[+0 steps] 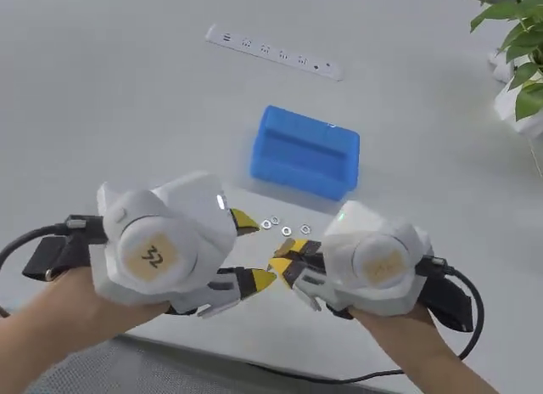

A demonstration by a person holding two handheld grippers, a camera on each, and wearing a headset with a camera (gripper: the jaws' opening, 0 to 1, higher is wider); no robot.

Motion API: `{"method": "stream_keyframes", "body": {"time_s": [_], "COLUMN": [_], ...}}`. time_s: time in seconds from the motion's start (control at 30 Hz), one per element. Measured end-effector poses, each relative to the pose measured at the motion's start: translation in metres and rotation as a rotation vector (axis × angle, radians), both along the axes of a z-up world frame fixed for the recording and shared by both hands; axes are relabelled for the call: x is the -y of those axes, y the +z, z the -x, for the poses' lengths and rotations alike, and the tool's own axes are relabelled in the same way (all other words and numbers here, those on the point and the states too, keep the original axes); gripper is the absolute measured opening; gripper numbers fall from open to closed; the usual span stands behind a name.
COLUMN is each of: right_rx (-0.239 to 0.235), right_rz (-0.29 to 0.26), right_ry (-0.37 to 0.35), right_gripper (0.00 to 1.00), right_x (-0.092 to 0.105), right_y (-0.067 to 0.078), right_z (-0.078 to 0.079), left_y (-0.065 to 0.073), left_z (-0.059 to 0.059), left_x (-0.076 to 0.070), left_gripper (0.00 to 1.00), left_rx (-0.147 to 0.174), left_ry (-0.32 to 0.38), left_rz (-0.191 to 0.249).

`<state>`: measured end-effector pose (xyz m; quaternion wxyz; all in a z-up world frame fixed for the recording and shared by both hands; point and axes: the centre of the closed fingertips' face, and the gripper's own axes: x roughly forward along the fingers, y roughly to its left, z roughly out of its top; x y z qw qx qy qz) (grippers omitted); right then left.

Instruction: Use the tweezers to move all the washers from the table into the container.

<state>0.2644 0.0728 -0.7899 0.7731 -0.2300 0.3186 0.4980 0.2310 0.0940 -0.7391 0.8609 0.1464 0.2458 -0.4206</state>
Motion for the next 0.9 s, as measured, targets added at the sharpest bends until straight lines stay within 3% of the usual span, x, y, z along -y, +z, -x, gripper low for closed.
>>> {"method": "stream_keyframes", "body": {"time_s": [0.13,0.23,0.43,0.63,0.77,0.9], "right_rx": [0.012,0.019,0.041,0.052,0.028,0.013], "right_rz": [-0.019,-0.029,-0.015,-0.006,-0.014,0.006], "right_ry": [-0.039,-0.053,-0.041,-0.016,-0.009,0.011], "right_gripper": [0.02,0.03,0.03,0.03,0.03,0.03], "right_x": [0.002,0.002,-0.001,-0.006,-0.009,-0.011], "right_y": [0.006,0.01,0.008,0.004,-0.001,-0.008], "right_z": [-0.019,-0.029,-0.044,-0.055,-0.058,-0.056], "left_y": [-0.004,-0.005,-0.001,-0.004,-0.008,-0.009], "left_z": [0.005,0.005,0.001,-0.002,-0.003,-0.004], "left_x": [-0.009,-0.015,-0.025,-0.035,-0.043,-0.049], "left_gripper": [0.46,0.47,0.49,0.54,0.54,0.53], "left_rx": [-0.025,-0.02,-0.026,-0.044,-0.051,-0.064], "left_ry": [0.04,0.063,0.141,0.197,0.215,0.234], "left_rz": [-0.008,-0.016,0.013,0.023,-0.001,0.003]}}
